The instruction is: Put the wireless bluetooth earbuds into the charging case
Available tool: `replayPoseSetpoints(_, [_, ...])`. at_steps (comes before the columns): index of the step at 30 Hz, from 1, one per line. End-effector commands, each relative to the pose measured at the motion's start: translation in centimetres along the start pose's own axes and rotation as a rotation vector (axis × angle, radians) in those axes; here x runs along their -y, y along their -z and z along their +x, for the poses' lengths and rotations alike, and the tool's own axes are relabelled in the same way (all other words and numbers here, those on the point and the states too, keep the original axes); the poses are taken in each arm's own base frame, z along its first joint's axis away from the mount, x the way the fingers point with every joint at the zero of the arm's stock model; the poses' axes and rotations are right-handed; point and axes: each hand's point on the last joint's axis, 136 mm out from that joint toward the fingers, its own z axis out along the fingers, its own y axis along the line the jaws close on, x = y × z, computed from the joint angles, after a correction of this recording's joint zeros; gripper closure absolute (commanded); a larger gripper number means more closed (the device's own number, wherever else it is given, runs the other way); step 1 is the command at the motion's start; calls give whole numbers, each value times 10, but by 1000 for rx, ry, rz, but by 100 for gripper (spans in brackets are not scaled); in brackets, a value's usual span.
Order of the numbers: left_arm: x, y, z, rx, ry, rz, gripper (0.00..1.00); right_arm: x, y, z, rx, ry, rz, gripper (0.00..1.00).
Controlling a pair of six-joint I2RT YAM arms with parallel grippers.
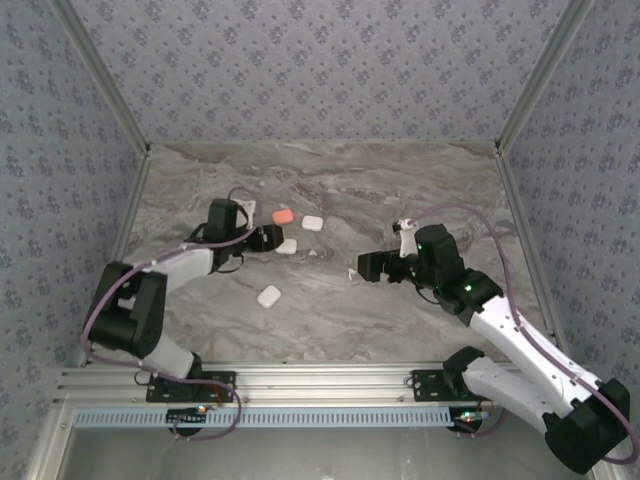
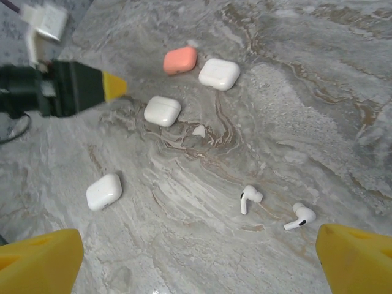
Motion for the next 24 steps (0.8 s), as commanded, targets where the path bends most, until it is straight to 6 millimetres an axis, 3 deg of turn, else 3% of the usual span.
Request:
replayPoseSetpoints(1, [-2, 29, -8, 64, -26, -45, 27, -17, -8, -4, -28, 183, -79, 0])
replayPoseSetpoints(5, [-5, 65, -16, 156, 3, -88, 21, -48, -27, 15, -126, 526, -238, 0])
replayPoseSetpoints(11, [-21, 109, -13, 271, 143, -127, 12, -69, -70, 38, -350, 954, -318, 0])
replayPoseSetpoints(16, [-40, 138, 0, 337, 225, -201, 4, -97, -117, 44, -403, 1202, -390, 0])
replayPoseSetpoints(24, [-69, 173, 20, 423, 329, -296, 1, -124, -182, 81, -480, 1421, -528, 6])
